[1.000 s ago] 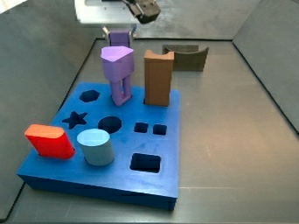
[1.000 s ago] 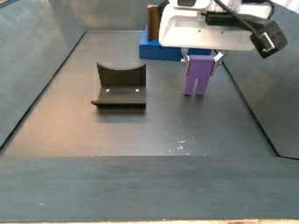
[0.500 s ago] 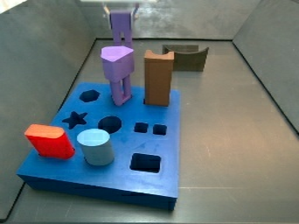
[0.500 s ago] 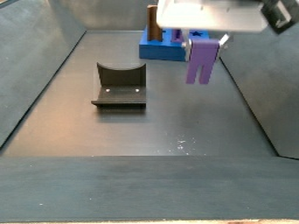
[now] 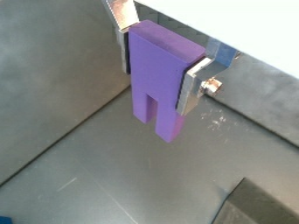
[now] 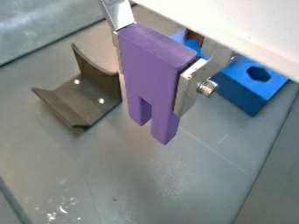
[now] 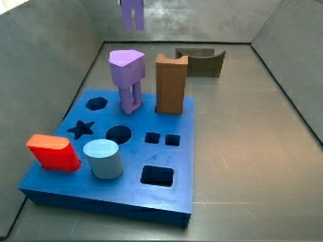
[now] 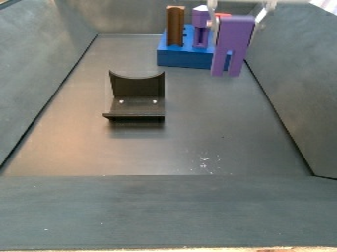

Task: Pick up the double-square object. Rotate the double-square object. Move to above the board. Insert the double-square object.
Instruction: Move to above the board.

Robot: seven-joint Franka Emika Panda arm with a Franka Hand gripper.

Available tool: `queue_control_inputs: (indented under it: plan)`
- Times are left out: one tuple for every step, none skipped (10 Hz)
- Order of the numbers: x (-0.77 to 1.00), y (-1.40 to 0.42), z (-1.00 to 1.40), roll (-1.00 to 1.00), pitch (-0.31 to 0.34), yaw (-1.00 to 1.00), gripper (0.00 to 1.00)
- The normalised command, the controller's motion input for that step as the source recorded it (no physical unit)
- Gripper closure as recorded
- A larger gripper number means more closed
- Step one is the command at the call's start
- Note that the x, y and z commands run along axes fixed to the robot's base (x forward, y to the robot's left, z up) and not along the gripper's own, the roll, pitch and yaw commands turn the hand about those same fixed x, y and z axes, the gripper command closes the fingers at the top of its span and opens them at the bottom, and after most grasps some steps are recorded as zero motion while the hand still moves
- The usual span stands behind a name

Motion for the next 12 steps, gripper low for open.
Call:
queue_control_inputs:
  plan:
    - [0.06,0.13,1.0,-0.06,0.077,-0.03,1.0]
    - [0.05,0.13,1.0,-0.06,0.077,-0.03,1.0]
    - [0.05,0.12,1.0,-0.05,0.077,-0.03,1.0]
    - [0.05,0.11,1.0,-0.04,0.079,-0.03,1.0]
    - [0.05,0.11,1.0,-0.04,0.081,-0.03,1.0]
    - [0.04,0.11,1.0,-0.03,0.082,-0.03,1.0]
    - [0.04,0.1,1.0,-0.03,0.082,-0.03,1.0]
    - [0.03,0.09,1.0,-0.02,0.084,-0.03,1.0]
    - [0.03,0.09,1.0,-0.02,0.085,-0.03,1.0]
    - [0.02,0.07,0.8,-0.02,0.085,-0.04,1.0]
    - [0.02,0.06,0.65,-0.02,0.084,-0.04,1.0]
    - [0.01,0.04,0.45,-0.02,0.083,-0.04,1.0]
